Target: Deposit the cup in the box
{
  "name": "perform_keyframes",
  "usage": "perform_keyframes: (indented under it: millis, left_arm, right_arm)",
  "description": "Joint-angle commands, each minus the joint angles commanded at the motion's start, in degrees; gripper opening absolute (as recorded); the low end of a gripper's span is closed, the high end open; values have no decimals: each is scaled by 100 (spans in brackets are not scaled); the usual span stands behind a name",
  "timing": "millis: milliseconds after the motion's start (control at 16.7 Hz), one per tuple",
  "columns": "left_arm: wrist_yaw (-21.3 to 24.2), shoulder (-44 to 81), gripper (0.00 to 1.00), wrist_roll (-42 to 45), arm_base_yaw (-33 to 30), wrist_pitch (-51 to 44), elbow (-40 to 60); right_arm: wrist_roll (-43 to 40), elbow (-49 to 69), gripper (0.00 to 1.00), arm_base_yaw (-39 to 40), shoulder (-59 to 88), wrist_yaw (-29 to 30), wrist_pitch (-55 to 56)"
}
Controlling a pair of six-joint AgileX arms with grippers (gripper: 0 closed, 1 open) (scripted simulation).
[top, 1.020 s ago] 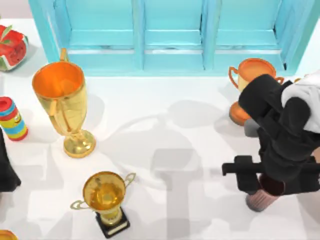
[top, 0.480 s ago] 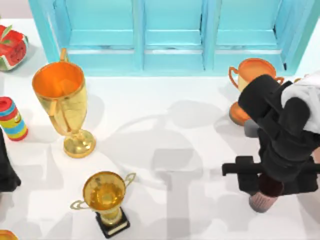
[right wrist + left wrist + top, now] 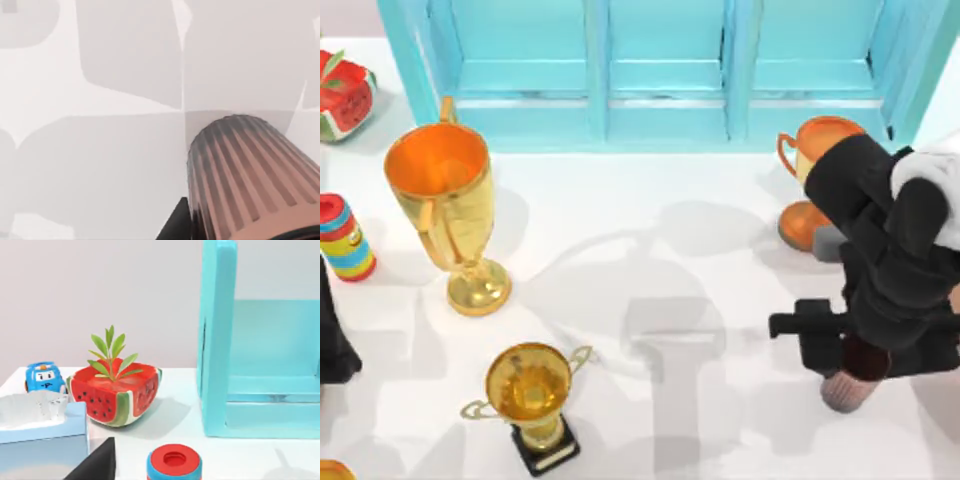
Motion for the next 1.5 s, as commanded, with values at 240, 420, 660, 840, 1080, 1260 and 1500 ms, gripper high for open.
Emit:
perform_keyframes:
  millis: [240, 420, 660, 840, 1080, 1260, 1500]
  left_arm:
    - [0, 0, 100, 0, 0, 0, 0]
    - [0, 0, 100, 0, 0, 0, 0]
    - [0, 0, 100, 0, 0, 0, 0]
    - [0, 0, 100, 0, 0, 0, 0]
    - [0, 0, 100, 0, 0, 0, 0]
    - [0, 0, 100, 0, 0, 0, 0]
    - [0, 0, 100, 0, 0, 0, 0]
  right_arm:
    - [-810, 782, 0, -808, -117, -3, -525]
    - [-1715, 1552, 0, -1706, -164, 5, -1106]
    - [-3061, 2500, 0, -3050, -61, 49, -1965]
    - [-3966, 3032, 0, -3955, 100, 95, -2539]
    - [-4693, 3411, 0, -4682, 270, 137, -3000]
    - [-4748, 3438, 0, -4738, 284, 140, -3035]
    - [-4740, 3322, 0, -4714, 268, 141, -2921]
